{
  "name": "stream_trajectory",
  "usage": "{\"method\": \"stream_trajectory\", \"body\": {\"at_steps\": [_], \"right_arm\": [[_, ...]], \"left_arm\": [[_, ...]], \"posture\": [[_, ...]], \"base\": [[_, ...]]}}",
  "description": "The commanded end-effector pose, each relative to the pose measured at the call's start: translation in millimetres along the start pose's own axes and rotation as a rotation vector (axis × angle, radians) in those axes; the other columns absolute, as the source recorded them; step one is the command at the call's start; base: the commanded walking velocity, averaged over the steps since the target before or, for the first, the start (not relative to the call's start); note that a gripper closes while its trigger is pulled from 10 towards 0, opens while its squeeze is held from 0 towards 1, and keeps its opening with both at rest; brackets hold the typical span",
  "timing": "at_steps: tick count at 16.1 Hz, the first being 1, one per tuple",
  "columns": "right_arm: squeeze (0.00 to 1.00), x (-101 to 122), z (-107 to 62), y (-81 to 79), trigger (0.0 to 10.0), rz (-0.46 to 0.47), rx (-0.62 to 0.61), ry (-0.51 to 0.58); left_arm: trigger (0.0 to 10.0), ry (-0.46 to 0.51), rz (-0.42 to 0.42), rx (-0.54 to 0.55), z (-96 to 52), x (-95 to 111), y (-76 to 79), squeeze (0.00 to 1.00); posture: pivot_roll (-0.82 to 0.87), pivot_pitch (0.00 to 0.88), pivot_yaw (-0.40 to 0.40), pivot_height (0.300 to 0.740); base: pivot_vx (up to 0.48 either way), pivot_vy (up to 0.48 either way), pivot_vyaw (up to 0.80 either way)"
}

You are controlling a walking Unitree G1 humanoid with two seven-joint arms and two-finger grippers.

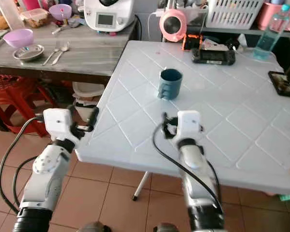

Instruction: Setting the table

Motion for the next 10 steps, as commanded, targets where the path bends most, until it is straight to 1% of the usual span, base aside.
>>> {"method": "stream_trajectory", "body": {"at_steps": [1,2,4,6,7,8,10], "right_arm": [[0.0,4.2,4.9,-4.0,10.0,-0.007,0.014,0.009],[0.0,11.7,13.7,-5.2,10.0,-0.024,-0.013,0.035],[0.0,22.0,25.3,-3.5,10.0,-0.018,-0.057,0.068],[0.0,29.7,33.1,-4.1,10.0,-0.018,-0.076,0.091],[0.0,29.9,37.9,-3.5,10.0,-0.024,-0.096,0.088],[0.0,29.2,38.2,-4.4,10.0,-0.022,-0.095,0.085],[0.0,28.7,43.2,-11.6,10.0,-0.008,-0.072,0.077]], "left_arm": [[10.0,-0.001,0.005,-0.006,-2.0,2.4,0.6,0.0],[10.0,-0.013,0.004,-0.019,-6.7,1.2,1.5,0.0],[10.0,-0.028,0.008,-0.031,-11.7,0.0,1.2,0.0],[10.0,-0.031,0.016,-0.029,-18.1,2.9,-3.6,0.0],[10.0,-0.05,0.028,-0.003,-28.8,2.8,-12.9,0.0],[10.0,-0.056,0.03,0.001,-31.7,2.3,-14.0,0.0],[10.0,-0.074,0.024,-0.008,-40.7,1.7,-9.3,0.0]], "posture": [[0.01,0.044,0.036,0.74],[0.02,0.064,0.041,0.74],[0.04,0.079,0.05,0.74],[0.06,0.12,0.051,0.74],[0.07,0.148,0.049,0.74],[0.07,0.148,0.049,0.74],[0.09,0.171,0.055,0.74]], "base": [[0.0,0.0,0.0],[0.0,0.0,0.0],[0.0,0.0,0.0],[0.0,0.0,0.0],[0.0,0.0,0.0],[0.0,0.0,0.0],[0.0,0.0,0.0]]}}
Point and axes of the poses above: a point about 5 cm out from each wrist's last joint towards the gripper, its own z axis pointing out of the wrist towards the gripper, its own x axis along the axis of the wrist's last joint, y = z × x, the point moved 2 cm from there along z, pointing out of the wrist towards the gripper, and after that the axes turned 2 degrees about z, right-handed, at the moved point
